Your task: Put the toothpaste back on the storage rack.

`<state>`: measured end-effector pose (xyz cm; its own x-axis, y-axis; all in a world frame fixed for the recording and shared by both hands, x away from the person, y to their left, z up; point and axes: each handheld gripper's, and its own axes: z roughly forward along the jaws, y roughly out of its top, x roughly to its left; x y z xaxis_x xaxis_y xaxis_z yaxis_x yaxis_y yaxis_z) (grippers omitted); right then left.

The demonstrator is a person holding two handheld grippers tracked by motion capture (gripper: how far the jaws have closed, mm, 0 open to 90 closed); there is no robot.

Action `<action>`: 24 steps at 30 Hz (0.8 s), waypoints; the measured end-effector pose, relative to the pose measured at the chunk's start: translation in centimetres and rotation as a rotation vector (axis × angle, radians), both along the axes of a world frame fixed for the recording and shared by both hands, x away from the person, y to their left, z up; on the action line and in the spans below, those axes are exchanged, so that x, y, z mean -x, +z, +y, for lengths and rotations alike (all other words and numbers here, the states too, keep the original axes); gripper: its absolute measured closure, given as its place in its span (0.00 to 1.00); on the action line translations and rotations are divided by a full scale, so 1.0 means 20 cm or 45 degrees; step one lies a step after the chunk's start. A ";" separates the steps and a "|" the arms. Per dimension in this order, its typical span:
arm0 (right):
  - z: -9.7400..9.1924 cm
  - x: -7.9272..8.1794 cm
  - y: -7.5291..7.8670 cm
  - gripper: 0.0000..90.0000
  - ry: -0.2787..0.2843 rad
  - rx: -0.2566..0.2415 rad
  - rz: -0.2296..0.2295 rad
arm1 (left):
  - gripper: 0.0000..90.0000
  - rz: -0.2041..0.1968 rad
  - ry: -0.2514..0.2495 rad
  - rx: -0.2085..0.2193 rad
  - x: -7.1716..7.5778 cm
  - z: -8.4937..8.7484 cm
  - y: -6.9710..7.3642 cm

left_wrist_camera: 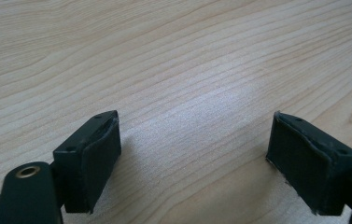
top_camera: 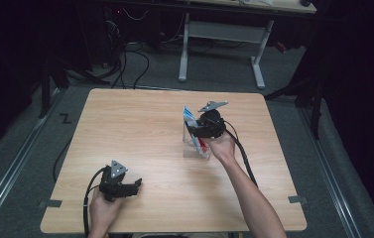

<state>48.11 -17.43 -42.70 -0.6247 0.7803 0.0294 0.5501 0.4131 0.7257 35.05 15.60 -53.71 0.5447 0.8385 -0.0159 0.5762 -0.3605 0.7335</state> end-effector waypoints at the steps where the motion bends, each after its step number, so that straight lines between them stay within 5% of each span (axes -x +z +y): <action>1: 0.00 0.00 0.00 0.55 -0.001 -0.004 -0.006 | 0.19 0.000 0.000 0.000 0.00 0.00 0.00; 24: -0.09 0.08 0.10 0.53 -0.018 -0.049 -0.086 | 0.19 0.000 0.001 0.001 0.00 0.00 0.00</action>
